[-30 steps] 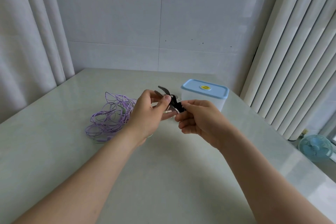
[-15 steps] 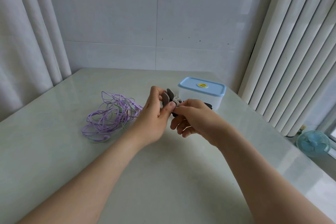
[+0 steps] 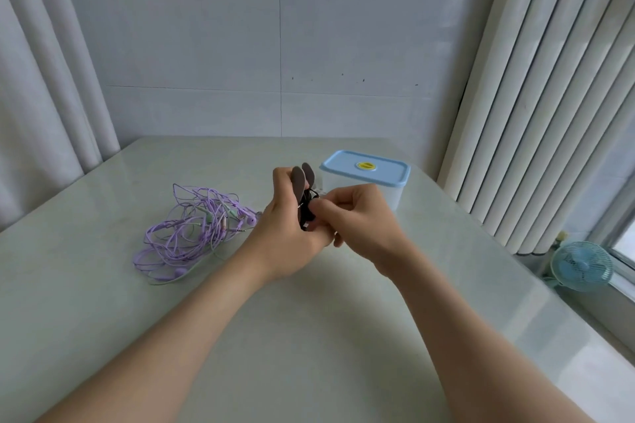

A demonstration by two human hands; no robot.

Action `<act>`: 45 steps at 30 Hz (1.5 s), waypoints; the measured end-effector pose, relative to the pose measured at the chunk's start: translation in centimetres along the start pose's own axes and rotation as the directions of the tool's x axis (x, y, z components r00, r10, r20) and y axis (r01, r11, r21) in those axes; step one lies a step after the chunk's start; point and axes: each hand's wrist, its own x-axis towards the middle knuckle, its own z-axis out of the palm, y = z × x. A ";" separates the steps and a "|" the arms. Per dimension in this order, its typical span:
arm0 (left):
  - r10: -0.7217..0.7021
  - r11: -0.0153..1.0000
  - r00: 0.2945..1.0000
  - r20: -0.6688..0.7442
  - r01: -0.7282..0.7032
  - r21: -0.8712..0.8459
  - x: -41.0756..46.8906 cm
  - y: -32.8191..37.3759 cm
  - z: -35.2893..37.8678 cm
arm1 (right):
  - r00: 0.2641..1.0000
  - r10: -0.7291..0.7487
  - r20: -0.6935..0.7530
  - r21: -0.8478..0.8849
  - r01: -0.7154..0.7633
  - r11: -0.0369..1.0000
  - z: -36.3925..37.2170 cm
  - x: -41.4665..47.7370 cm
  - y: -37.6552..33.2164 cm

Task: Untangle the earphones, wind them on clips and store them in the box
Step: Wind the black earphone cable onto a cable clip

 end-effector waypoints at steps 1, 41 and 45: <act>-0.005 1.000 1.000 0.003 0.005 0.011 0.4 0.3 0.2 | 0.998 -0.030 -0.054 -0.008 0.029 1.000 -0.2 0.3 0.3; -0.411 0.906 0.870 -0.274 0.424 -0.013 9.8 -0.4 6.3 | 0.754 -0.051 -0.655 -0.116 -0.034 0.993 -6.4 5.7 4.9; -0.350 0.928 0.865 -0.359 0.373 -0.003 9.8 0.0 6.2 | 0.649 -0.038 -0.760 -0.041 0.010 0.999 -6.8 5.5 4.9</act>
